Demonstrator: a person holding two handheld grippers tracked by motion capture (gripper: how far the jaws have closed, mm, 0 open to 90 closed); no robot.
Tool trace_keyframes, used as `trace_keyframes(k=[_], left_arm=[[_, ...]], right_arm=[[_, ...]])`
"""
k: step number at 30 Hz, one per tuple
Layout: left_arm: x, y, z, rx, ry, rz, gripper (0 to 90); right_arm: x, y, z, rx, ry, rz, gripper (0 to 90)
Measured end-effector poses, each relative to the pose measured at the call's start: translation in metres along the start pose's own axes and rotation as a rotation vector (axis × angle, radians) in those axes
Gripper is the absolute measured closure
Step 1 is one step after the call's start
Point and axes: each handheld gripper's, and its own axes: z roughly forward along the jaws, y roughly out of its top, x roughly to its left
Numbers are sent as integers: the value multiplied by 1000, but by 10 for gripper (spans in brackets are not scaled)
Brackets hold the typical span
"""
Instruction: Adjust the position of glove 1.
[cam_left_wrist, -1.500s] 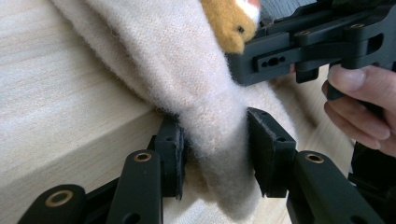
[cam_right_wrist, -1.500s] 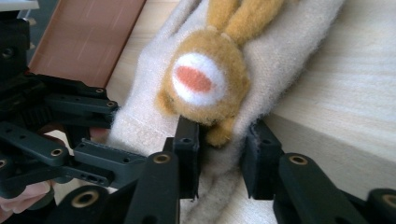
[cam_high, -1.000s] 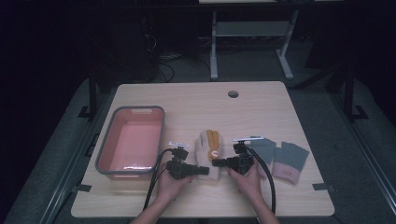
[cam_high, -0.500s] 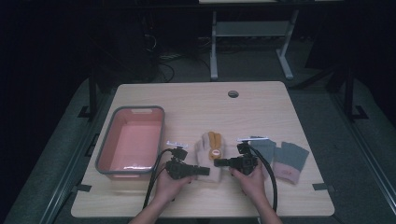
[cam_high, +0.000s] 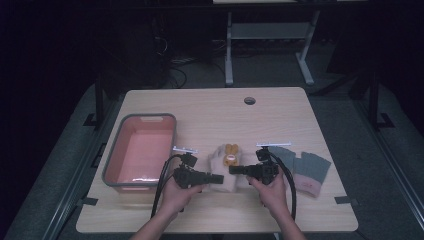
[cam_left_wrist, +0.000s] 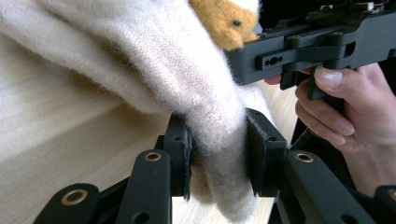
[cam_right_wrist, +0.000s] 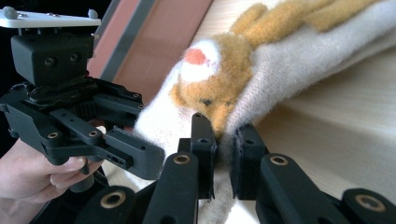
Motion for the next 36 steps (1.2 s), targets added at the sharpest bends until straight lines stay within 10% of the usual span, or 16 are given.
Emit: trace_keyframes(k=[36], left_arm=[[-18, 49, -62, -51, -23, 49, 656]], right_arm=[[57, 60, -10, -19, 45, -83, 816]])
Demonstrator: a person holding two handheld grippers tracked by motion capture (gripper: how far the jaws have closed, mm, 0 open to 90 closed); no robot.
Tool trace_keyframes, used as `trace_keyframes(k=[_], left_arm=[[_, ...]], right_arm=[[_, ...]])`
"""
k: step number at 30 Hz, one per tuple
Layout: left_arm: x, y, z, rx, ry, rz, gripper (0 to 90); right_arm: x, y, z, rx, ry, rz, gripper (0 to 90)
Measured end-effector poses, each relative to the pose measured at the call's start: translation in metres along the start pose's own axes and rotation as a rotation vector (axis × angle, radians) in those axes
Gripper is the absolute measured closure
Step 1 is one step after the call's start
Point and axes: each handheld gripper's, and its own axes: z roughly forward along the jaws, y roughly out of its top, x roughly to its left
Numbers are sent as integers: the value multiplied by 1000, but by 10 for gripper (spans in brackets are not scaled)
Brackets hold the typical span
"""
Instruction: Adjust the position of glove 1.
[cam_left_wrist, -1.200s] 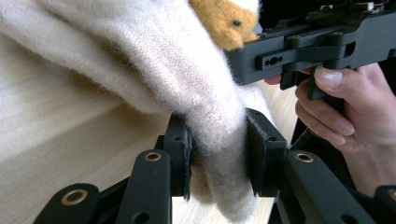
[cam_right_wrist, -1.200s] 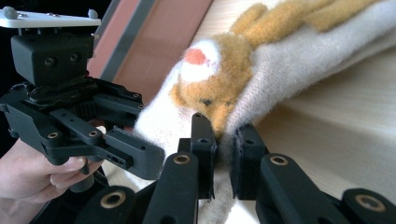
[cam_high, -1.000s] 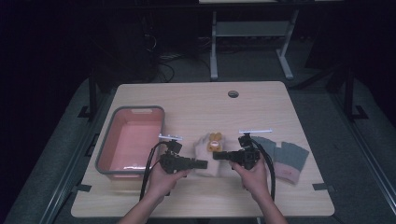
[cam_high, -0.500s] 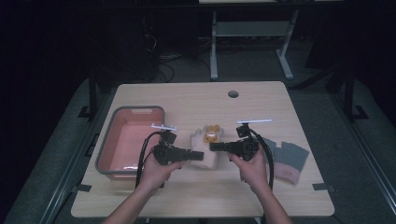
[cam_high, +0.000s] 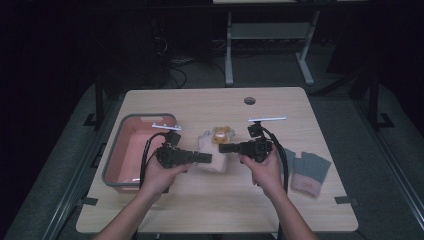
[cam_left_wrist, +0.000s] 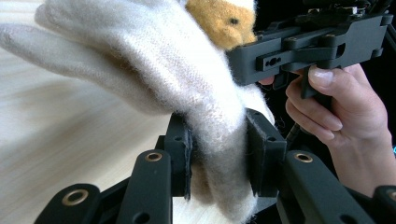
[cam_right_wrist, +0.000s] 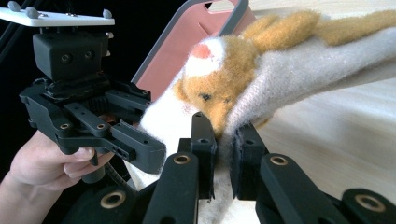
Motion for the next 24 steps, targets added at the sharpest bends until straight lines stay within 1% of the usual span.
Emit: trace_keyframes(k=[1, 7, 8, 12, 13, 16, 18, 19, 21, 24], left_arm=[[1, 3, -4, -3, 1, -2, 656], [3, 9, -13, -19, 2, -3, 656], [3, 10, -15, -17, 3, 1, 656], [4, 13, -23, -25, 7, -6, 656], [4, 15, -26, -27, 5, 2, 656], [6, 18, -32, -32, 4, -5, 657], [6, 20, -34, -30, 9, -2, 657], [7, 22, -38, -35, 9, -4, 657], [7, 23, -39, -40, 9, -8, 657], [8, 25, -46, -49, 11, -14, 657]], right_arm=[[2, 4, 2, 3, 2, 0, 816], [8, 14, 6, 8, 9, -15, 816], [9, 16, 7, 9, 8, -15, 816], [15, 24, 11, 17, 21, -15, 816], [15, 25, 12, 16, 20, -19, 816], [20, 32, 16, 23, 29, -27, 816], [21, 34, 17, 26, 28, -33, 816], [24, 39, 19, 31, 20, -44, 815], [25, 40, 20, 29, 21, -47, 815], [29, 47, 24, 35, 26, -59, 815]])
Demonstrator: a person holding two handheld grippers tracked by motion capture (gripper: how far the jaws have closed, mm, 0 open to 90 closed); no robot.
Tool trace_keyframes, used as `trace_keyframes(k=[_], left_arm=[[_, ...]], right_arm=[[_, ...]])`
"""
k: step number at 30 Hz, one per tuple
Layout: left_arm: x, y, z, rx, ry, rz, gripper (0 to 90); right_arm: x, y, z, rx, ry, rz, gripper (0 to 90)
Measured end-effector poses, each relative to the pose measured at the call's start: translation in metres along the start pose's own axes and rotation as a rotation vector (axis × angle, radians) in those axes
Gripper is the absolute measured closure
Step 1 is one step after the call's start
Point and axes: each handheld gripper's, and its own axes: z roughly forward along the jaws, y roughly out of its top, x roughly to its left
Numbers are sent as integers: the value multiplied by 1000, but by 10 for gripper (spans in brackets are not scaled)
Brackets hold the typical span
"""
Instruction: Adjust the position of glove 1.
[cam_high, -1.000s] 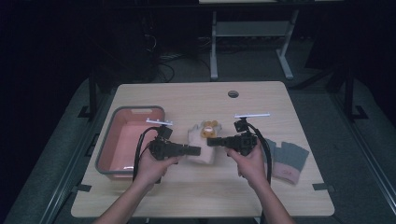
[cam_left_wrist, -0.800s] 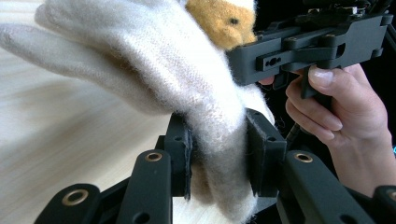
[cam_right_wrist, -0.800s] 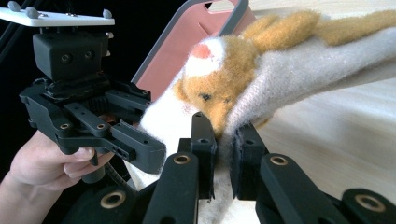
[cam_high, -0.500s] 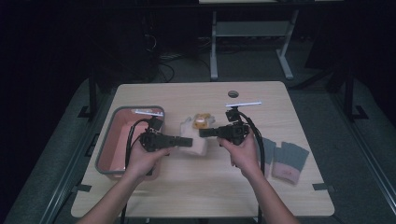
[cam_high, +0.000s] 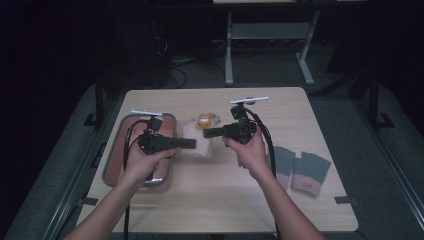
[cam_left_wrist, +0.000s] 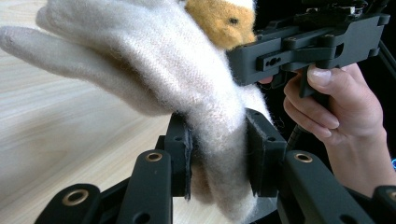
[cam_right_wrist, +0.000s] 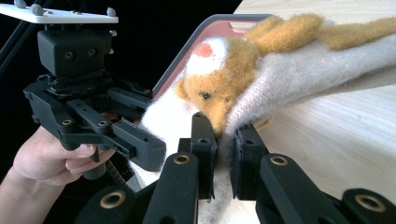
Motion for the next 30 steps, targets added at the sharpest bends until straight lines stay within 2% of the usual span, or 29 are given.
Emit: trace_keyframes(k=[14, 19, 30], left_arm=[[4, 7, -21, -8, 12, -1, 657], [4, 10, -29, -25, 15, -9, 657], [9, 14, -50, -34, 34, -9, 657]], right_arm=[[12, 16, 13, 16, 10, -25, 815], [18, 23, 18, 15, 15, -39, 816], [28, 35, 33, 27, 48, -33, 815]])
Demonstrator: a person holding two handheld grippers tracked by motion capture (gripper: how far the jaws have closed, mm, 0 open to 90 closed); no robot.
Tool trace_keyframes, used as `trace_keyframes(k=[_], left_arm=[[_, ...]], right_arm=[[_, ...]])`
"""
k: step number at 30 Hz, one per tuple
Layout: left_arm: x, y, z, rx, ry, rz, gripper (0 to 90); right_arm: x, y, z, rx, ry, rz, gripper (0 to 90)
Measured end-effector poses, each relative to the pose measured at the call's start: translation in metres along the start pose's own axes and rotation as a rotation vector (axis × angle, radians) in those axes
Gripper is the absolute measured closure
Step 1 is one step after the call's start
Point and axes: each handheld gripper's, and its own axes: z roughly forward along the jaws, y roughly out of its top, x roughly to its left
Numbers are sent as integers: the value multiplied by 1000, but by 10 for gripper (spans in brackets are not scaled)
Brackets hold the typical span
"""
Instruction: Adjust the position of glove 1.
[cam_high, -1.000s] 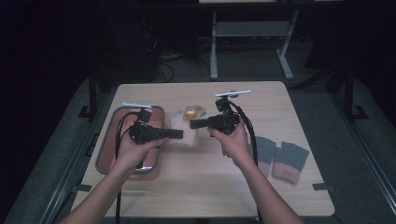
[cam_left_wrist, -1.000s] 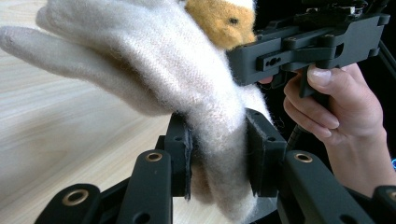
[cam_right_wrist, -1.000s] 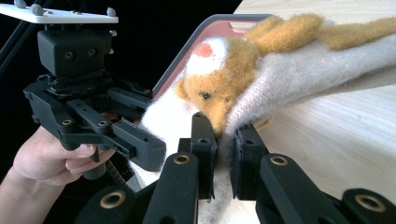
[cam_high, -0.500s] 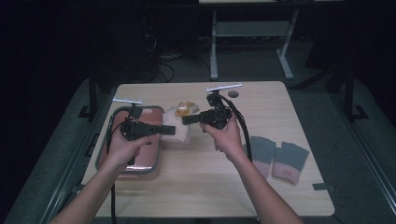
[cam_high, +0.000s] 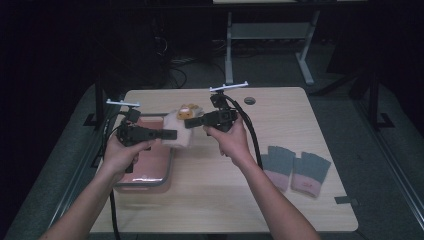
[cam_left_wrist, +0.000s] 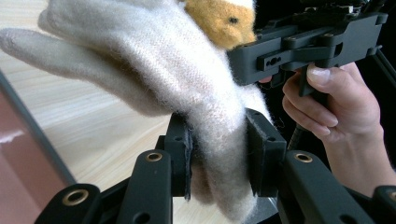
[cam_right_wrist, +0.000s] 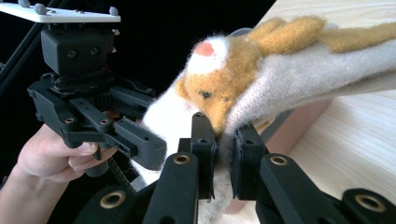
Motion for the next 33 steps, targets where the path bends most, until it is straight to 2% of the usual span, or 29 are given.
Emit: trace_keyframes(k=[16, 22, 33], left_arm=[[16, -3, -30, -25, 32, -14, 657], [23, -7, -40, -35, 37, -37, 657], [35, -16, -55, -35, 59, -55, 657]], right_arm=[[9, 13, 33, 21, 38, -4, 815], [12, 17, 46, 36, 50, -9, 815], [14, 18, 70, 65, 71, -5, 815]])
